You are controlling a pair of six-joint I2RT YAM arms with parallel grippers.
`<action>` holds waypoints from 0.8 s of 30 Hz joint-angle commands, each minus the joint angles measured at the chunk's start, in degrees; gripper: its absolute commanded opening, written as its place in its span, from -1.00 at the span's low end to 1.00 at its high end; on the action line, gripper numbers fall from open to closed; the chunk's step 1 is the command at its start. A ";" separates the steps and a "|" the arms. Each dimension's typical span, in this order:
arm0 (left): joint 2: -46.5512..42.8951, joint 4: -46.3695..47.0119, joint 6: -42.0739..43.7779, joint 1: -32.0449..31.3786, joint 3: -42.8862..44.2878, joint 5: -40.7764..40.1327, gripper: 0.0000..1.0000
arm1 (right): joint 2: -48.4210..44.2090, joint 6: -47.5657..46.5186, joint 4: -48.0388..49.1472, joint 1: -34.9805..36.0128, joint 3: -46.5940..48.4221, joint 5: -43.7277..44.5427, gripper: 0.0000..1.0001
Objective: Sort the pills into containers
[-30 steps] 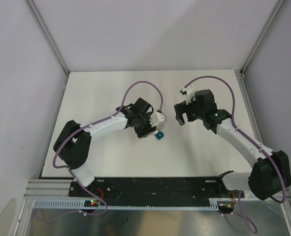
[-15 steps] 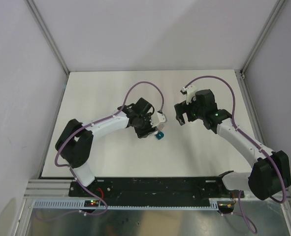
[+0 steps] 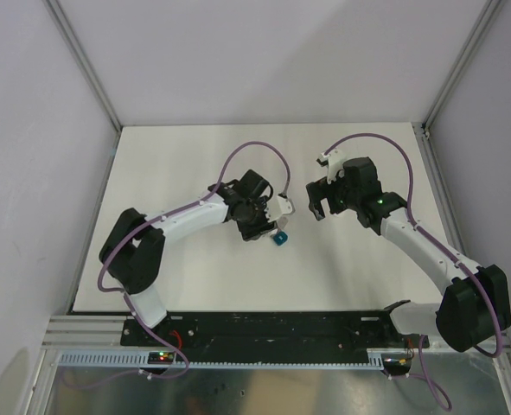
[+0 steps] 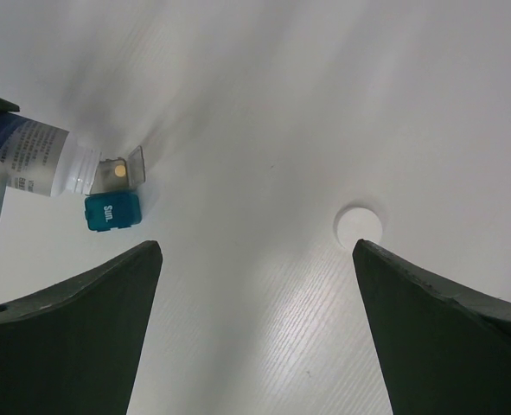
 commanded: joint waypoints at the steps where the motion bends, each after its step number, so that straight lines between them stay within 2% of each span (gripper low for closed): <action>1: 0.55 -1.08 1.64 -0.45 2.97 -0.61 -1.00 | 0.04 0.17 0.45 -0.37 0.13 -0.55 0.99; 24: 1.82 -2.71 2.52 -0.65 4.95 -1.22 -1.00 | -0.22 0.17 0.37 -0.78 0.12 -1.00 0.99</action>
